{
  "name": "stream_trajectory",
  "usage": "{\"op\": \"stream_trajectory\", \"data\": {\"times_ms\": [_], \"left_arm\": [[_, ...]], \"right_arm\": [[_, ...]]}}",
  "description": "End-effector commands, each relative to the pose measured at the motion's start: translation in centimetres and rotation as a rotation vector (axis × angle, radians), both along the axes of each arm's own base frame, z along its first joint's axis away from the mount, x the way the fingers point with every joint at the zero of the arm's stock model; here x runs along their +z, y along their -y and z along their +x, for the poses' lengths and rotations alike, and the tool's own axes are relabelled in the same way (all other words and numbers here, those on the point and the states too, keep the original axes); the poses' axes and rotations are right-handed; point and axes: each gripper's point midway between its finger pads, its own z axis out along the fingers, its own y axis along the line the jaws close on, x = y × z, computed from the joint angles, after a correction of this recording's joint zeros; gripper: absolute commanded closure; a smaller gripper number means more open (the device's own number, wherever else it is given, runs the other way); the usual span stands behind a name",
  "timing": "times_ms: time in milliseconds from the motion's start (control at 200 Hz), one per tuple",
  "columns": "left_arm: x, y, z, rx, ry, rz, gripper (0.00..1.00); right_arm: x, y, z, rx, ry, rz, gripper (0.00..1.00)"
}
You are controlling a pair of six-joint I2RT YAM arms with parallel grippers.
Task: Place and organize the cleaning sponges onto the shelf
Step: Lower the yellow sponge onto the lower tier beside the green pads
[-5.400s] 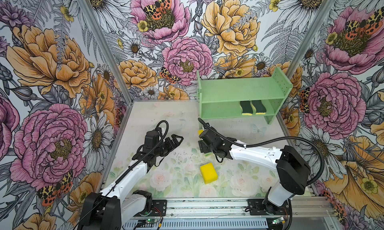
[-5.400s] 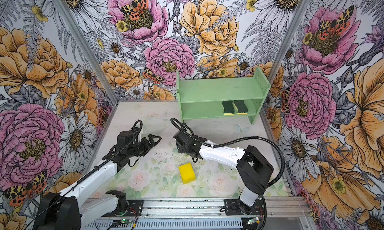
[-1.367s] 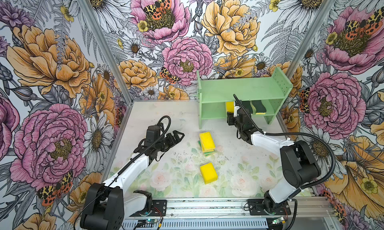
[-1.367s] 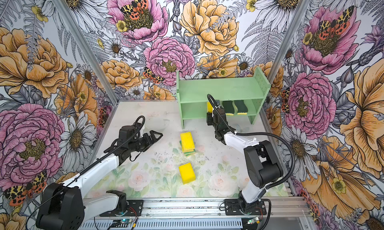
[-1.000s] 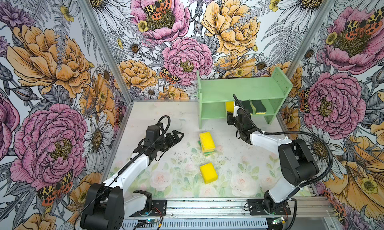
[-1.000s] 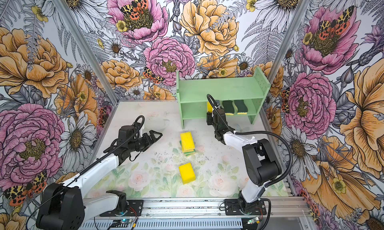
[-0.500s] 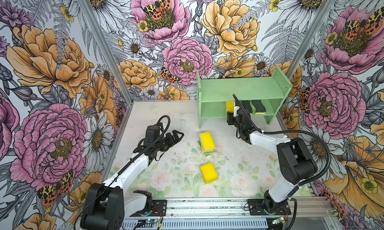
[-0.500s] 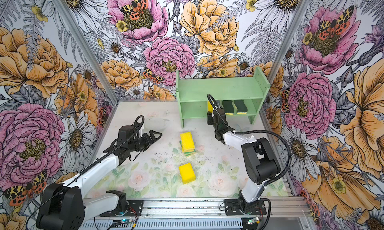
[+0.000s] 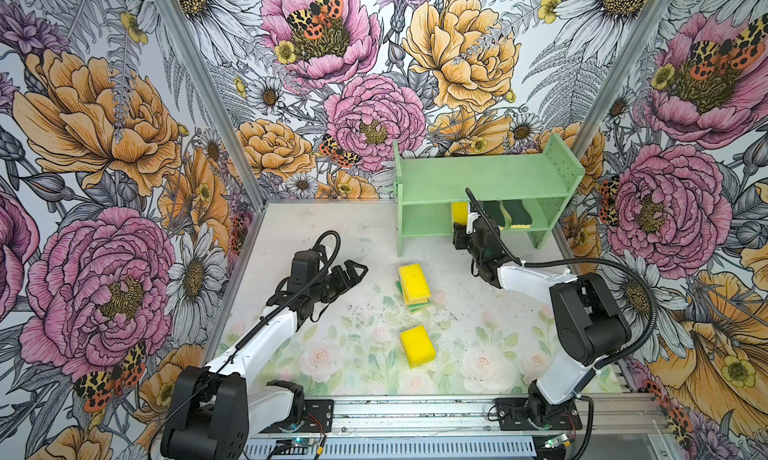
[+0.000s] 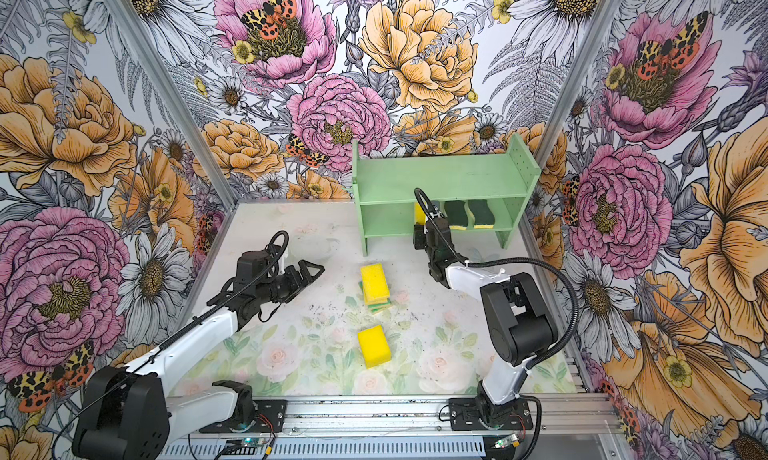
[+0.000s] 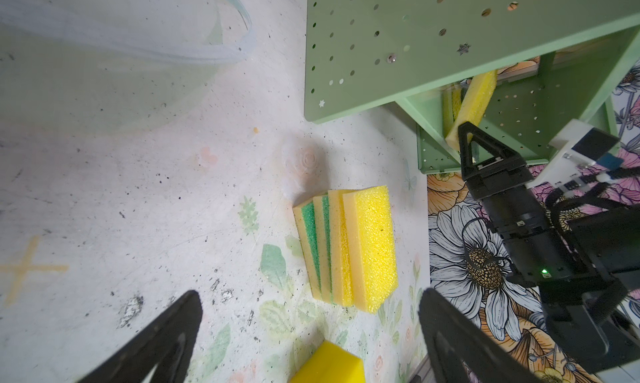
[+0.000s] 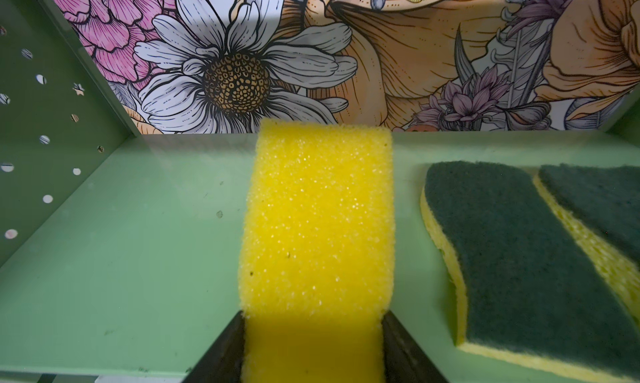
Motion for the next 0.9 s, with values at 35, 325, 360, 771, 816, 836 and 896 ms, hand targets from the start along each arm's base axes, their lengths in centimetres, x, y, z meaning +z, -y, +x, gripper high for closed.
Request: {"op": "stream_trajectory", "data": {"times_ms": [35,325,360,771,816,836,896], "left_arm": [[0.9,0.1,0.2,-0.017,0.041,-0.010,0.01],[0.9,0.0,0.1,-0.013,0.039,-0.011,0.01],[0.9,0.0,0.0,-0.013,0.039,-0.009,0.01],[0.9,0.0,0.1,-0.010,0.038,-0.011,0.01],[0.9,0.0,0.1,-0.013,0.037,-0.012,0.01],[0.9,0.0,0.1,-0.012,0.038,-0.012,0.01],[0.9,0.0,0.1,-0.012,0.039,-0.012,0.01]], "right_arm": [[0.2,0.0,0.3,-0.003,0.031,0.022,0.42],[-0.3,-0.1,0.2,0.005,0.032,0.024,0.41],[-0.3,-0.1,0.2,0.007,0.033,0.024,0.41],[-0.5,-0.8,0.0,0.050,0.034,-0.019,0.40],[-0.7,-0.8,0.0,0.046,0.032,-0.021,0.40],[-0.7,-0.7,0.0,0.045,0.032,-0.022,0.40],[-0.7,-0.7,0.1,0.042,0.035,-0.023,0.40]]}}
